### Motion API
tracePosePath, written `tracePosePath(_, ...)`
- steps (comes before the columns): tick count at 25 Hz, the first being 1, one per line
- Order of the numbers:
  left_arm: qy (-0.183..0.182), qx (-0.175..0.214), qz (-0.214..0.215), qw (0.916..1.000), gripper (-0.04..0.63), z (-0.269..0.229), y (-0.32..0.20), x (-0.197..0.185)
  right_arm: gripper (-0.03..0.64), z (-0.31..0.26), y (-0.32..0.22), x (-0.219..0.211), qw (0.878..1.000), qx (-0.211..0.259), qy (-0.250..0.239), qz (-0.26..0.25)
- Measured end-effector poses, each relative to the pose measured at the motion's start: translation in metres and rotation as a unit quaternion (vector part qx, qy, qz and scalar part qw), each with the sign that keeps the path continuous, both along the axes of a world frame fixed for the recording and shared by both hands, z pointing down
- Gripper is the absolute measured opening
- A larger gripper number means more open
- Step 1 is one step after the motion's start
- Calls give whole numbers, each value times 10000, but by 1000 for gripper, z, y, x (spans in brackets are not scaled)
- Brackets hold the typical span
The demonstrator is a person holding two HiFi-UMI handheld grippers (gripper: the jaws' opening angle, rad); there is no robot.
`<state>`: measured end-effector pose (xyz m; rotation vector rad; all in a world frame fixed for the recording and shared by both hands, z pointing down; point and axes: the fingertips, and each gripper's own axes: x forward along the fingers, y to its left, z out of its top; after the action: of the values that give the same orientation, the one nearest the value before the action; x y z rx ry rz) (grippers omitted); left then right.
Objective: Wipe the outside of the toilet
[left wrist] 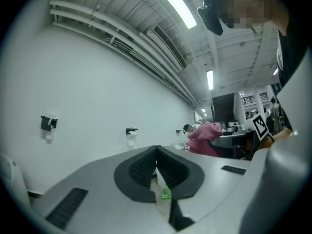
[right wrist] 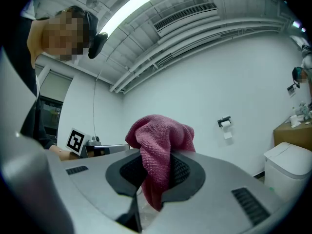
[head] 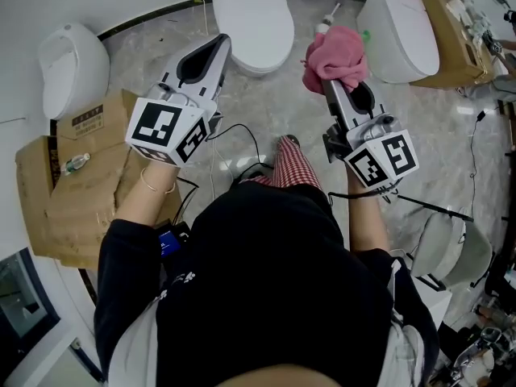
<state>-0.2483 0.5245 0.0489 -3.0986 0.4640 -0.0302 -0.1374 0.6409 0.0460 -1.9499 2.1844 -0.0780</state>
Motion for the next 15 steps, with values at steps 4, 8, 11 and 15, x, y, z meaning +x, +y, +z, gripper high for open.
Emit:
tracePosePath(4, 1, 73, -50, 10000, 9, 0, -13, 9, 78, 0, -21, 14, 9998, 79, 8, -168)
tracePosePath(8, -76, 102, -338, 9993, 9, 3, -40, 20, 78, 5, -55, 36, 9993, 82, -27, -356)
tracePosePath(11, 0, 268, -579, 9980, 9, 0, -65, 29, 78, 7, -85, 56, 9988, 107, -28, -485)
tracePosePath(15, 32, 405, -875, 9953, 9, -4, -93, 49, 78, 5, -119, 85, 9977, 145, -14, -658)
